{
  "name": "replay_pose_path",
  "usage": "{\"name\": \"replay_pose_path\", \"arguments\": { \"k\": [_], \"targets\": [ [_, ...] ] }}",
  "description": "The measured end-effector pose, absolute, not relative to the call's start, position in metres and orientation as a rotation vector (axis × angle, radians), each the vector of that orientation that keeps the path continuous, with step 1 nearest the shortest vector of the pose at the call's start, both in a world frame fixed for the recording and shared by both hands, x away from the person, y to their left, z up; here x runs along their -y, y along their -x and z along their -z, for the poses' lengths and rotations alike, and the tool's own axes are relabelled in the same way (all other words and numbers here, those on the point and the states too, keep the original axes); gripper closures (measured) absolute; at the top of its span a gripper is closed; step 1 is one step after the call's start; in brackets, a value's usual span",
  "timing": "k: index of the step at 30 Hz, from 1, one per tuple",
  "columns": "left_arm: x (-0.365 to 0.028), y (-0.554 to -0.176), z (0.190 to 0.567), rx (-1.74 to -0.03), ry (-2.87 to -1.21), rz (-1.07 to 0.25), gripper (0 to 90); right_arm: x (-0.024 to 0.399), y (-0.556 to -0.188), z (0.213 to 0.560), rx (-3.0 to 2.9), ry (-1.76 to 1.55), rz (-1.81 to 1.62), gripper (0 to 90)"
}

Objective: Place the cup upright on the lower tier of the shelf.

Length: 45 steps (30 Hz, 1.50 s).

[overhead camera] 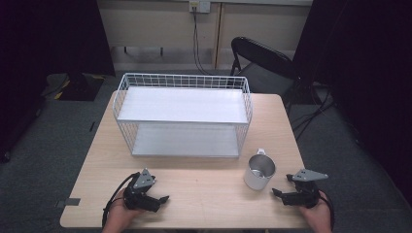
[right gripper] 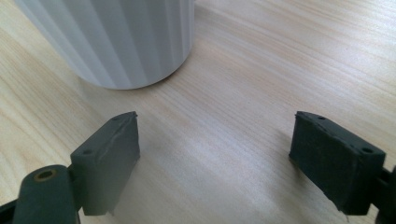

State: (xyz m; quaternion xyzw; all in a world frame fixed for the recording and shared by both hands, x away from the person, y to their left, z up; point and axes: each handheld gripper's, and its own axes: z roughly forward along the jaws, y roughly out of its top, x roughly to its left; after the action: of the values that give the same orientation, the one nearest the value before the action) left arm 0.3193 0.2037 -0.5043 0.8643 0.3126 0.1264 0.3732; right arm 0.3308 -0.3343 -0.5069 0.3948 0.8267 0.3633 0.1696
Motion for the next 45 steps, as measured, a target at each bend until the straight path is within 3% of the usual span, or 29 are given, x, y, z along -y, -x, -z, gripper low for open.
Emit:
{"name": "replay_pose_path", "arguments": {
  "k": [11,45],
  "targets": [
    [-0.204,-0.319,0.504,-0.801,-2.214,-0.324,9.8,0.335,-0.328,0.504,-2.363,-1.158,-1.047,15.4],
    [-0.204,-0.319,0.504,-0.801,-2.213,-0.324,9.8,0.318,-0.315,0.412,-2.469,-0.957,-1.198,16.6]
  ]
}}
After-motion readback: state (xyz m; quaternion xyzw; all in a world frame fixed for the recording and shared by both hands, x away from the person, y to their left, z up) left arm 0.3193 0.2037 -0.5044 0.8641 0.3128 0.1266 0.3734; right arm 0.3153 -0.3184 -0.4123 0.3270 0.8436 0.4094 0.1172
